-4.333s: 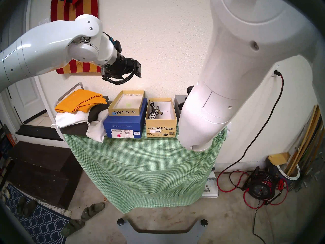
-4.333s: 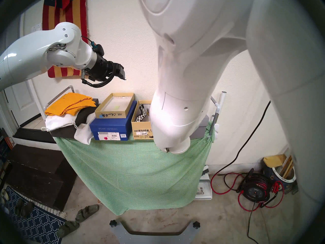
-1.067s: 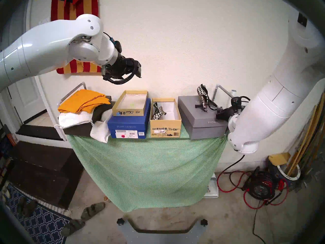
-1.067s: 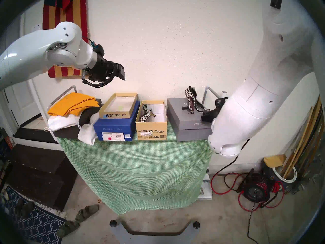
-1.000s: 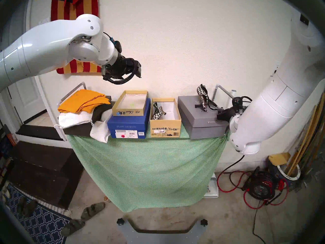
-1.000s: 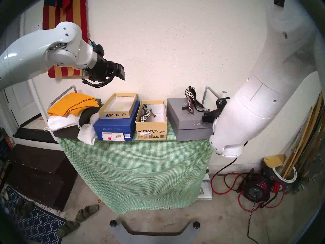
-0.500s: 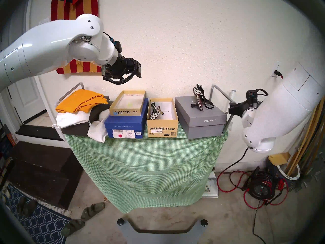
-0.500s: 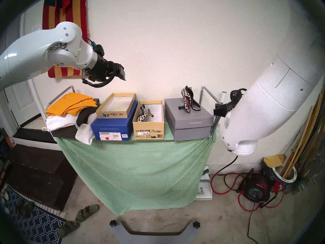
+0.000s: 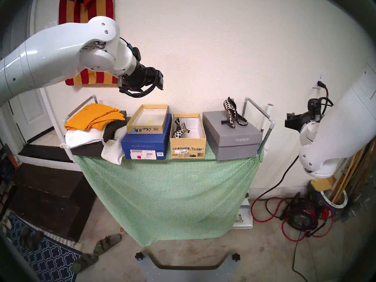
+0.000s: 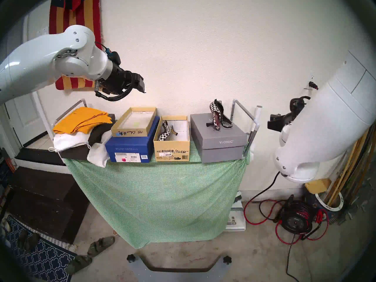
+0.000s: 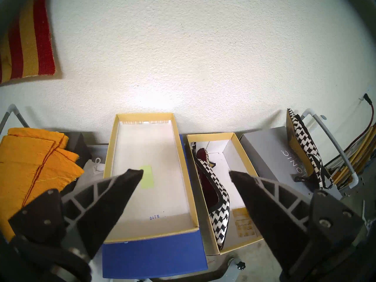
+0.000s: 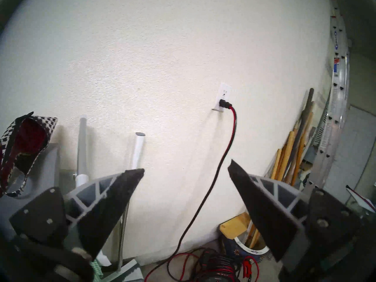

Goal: Take shoe out of the box

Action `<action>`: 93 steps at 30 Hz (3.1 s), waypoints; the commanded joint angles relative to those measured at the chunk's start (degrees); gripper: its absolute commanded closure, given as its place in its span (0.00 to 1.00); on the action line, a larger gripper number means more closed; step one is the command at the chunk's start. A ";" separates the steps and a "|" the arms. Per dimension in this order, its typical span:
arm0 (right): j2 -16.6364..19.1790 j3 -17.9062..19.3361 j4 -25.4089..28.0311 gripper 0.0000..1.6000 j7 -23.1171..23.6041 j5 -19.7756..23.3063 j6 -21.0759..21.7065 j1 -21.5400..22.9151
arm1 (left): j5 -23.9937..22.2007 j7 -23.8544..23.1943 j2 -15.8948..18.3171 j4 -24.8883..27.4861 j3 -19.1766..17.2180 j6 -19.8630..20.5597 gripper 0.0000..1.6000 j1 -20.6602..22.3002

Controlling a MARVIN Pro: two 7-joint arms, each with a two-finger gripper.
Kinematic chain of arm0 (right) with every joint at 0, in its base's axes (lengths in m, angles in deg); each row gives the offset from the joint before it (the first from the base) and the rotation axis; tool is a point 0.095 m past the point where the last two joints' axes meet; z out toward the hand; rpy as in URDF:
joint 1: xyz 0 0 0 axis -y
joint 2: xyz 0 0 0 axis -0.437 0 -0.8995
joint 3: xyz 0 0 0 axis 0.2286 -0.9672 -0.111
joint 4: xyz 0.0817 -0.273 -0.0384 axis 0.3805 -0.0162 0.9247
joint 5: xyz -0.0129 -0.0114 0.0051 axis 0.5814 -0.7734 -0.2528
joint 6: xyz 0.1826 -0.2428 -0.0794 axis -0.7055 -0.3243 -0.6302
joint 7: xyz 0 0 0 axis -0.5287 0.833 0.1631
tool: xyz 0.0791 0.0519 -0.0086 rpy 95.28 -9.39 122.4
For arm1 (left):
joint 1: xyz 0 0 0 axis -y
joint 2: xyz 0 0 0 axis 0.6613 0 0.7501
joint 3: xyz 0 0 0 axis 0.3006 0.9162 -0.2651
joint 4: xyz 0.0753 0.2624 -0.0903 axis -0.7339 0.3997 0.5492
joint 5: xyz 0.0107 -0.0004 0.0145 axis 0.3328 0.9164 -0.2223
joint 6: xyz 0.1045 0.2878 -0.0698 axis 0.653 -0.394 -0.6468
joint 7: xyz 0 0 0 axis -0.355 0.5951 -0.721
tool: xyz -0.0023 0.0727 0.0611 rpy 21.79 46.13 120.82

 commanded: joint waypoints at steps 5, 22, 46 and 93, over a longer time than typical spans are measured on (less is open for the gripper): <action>3.46 -3.51 5.67 0.00 -1.29 -1.95 0.02 9.19 | 0.06 -0.10 0.01 -0.07 -0.16 0.05 0.00 0.19; 8.81 -6.34 8.32 0.00 -0.72 -8.23 0.02 16.62 | 0.05 -0.09 0.01 -0.08 -0.17 0.07 0.00 0.20; 15.26 -9.56 8.32 0.00 -0.58 -17.00 0.02 20.08 | -2.98 0.32 -10.94 -7.04 -1.88 5.51 0.00 -1.34; 22.35 -12.94 8.32 0.00 -0.98 -26.55 0.02 22.95 | -19.29 6.73 -37.95 -40.14 3.42 24.14 0.00 -13.33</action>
